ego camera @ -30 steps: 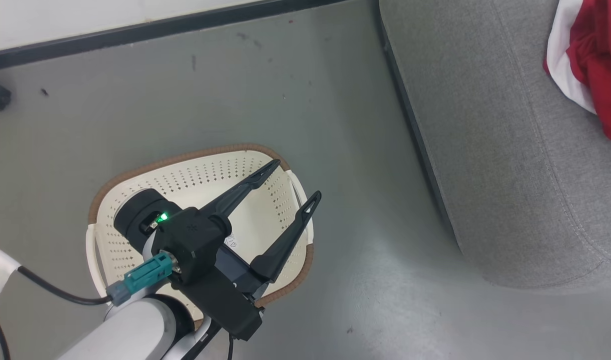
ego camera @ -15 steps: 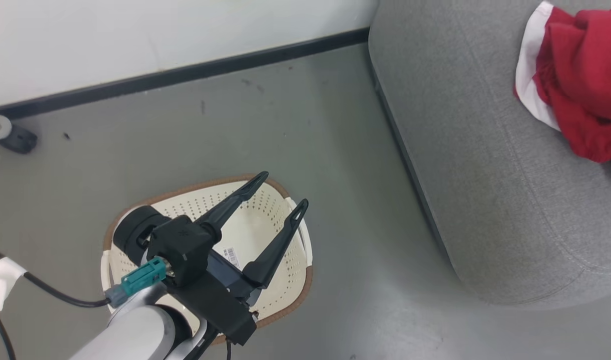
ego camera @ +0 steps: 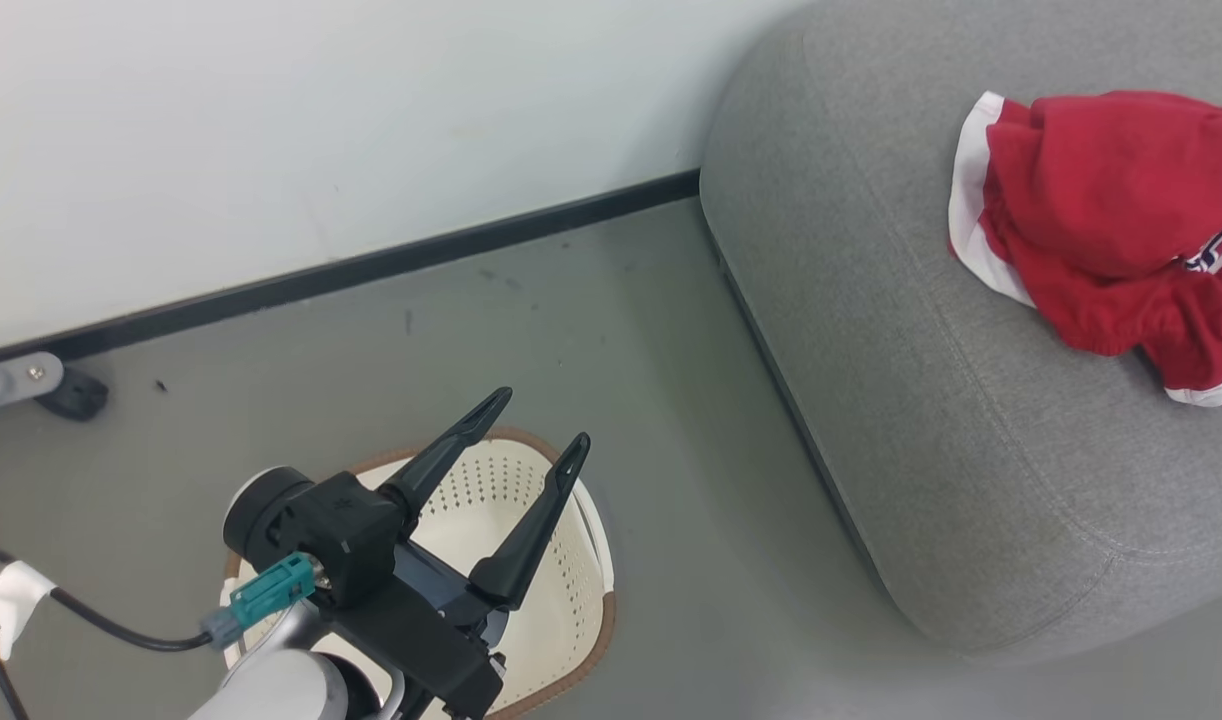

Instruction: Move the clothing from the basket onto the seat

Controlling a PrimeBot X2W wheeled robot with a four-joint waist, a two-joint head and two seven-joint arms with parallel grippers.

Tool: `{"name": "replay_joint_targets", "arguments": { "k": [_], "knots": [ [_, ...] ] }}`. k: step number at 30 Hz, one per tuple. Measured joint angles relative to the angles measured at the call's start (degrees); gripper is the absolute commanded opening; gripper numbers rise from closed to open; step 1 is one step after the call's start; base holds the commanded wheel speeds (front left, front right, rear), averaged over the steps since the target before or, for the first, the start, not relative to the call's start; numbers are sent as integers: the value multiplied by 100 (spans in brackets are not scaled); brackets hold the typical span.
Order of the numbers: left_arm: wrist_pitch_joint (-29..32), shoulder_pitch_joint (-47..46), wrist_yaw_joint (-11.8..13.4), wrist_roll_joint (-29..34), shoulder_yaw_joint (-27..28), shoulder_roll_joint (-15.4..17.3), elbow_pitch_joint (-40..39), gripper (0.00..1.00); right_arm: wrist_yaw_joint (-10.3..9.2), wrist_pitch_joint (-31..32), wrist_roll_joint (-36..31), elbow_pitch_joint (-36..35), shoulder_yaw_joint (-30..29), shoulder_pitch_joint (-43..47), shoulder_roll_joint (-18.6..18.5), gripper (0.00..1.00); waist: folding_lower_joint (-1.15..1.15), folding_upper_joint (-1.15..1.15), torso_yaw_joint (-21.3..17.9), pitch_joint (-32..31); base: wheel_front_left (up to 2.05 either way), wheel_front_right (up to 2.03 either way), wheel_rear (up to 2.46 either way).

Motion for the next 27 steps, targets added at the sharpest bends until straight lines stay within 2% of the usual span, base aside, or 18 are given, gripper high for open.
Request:
{"name": "replay_joint_targets", "arguments": {
  "k": [9, 18, 21, 27],
  "knots": [
    [-302, 332, 153, -192, 242, -122, 219, 100, 25, -701, 474, -957, -311, 633, -8, 100, 1, 0, 63, -514, 0, 0, 0],
    [-576, 747, 259, -352, 504, -115, 307, 100, 40, -1324, 812, -2180, -681, 1209, -183, 100, 0, 0, 356, -958, 0, 0, 0],
    [-610, 814, 307, -353, 567, -134, 319, 100, -31, -1462, 868, -2470, -777, 1395, -181, 100, 1, 0, 457, -1028, 0, 0, 0],
    [-780, 1102, 404, -413, 955, -162, 402, 100, -346, -1872, 1112, -3363, -1015, 2160, -96, 100, 1, 0, 792, -1215, 0, 0, 0]
  ]
}}
